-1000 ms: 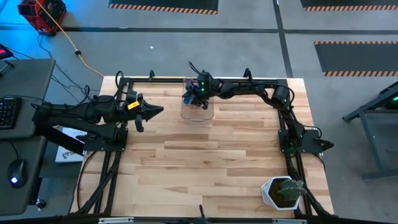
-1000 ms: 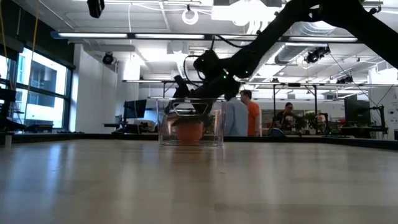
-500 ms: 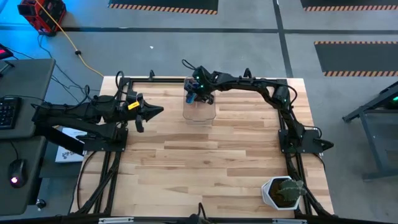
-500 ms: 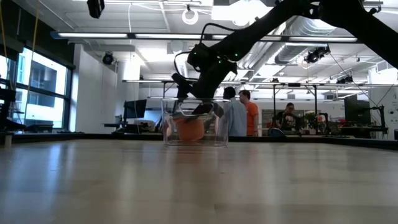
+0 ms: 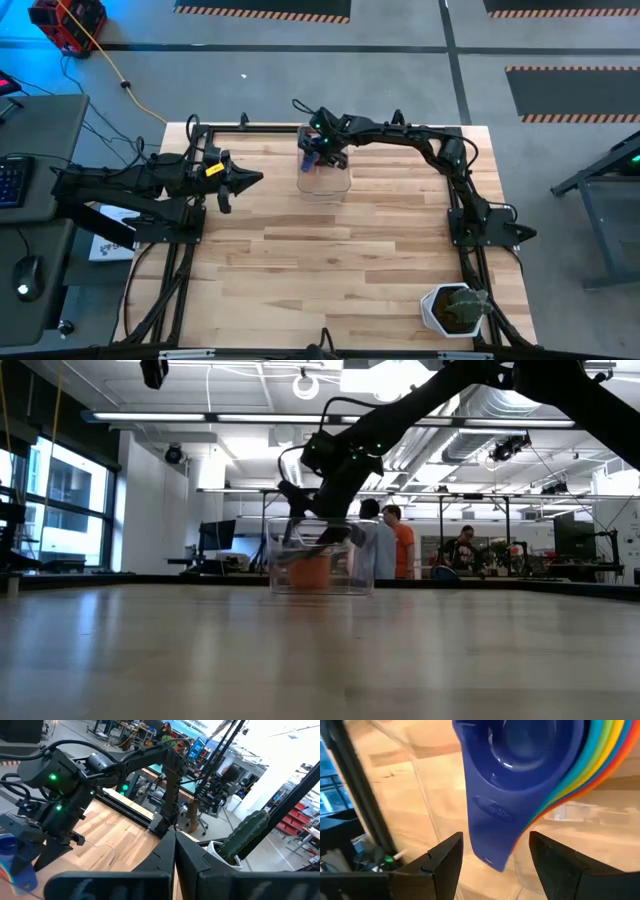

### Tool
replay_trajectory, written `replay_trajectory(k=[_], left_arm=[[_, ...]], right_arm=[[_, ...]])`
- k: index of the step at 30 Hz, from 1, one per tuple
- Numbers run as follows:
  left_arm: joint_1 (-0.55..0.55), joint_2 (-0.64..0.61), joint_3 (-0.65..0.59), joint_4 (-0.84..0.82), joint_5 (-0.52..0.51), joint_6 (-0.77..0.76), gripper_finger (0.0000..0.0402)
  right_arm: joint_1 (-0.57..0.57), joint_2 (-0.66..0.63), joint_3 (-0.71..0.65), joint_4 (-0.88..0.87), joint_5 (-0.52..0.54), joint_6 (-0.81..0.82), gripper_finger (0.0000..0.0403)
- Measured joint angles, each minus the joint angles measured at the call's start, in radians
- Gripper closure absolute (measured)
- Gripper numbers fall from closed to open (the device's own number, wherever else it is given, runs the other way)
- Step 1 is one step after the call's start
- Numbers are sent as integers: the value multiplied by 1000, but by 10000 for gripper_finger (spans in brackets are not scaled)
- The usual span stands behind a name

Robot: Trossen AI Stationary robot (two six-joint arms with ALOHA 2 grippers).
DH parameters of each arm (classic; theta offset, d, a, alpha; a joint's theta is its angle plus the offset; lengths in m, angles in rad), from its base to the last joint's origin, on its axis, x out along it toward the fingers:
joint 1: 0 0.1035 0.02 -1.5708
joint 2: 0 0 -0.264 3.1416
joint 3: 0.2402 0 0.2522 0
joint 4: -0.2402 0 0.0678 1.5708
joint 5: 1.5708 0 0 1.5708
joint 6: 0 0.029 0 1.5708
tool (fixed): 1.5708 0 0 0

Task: Nest measuring cups in basket
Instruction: Put the nested measuring cups into the transparent bin, then return to Home Position

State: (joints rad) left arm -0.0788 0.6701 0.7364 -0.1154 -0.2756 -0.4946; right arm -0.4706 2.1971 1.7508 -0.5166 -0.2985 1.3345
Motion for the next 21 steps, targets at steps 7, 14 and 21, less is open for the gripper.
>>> replay_trajectory(k=[7,14,21], left_arm=[[0,0,0,0,0,0,402],[0,0,0,0,0,0,401],[0,0,0,0,0,-17,401]], right_arm=[[-2,0,12,-15,-8,-47,185],[-14,0,70,-130,-35,-131,185],[-14,0,157,-349,-15,-302,185]])
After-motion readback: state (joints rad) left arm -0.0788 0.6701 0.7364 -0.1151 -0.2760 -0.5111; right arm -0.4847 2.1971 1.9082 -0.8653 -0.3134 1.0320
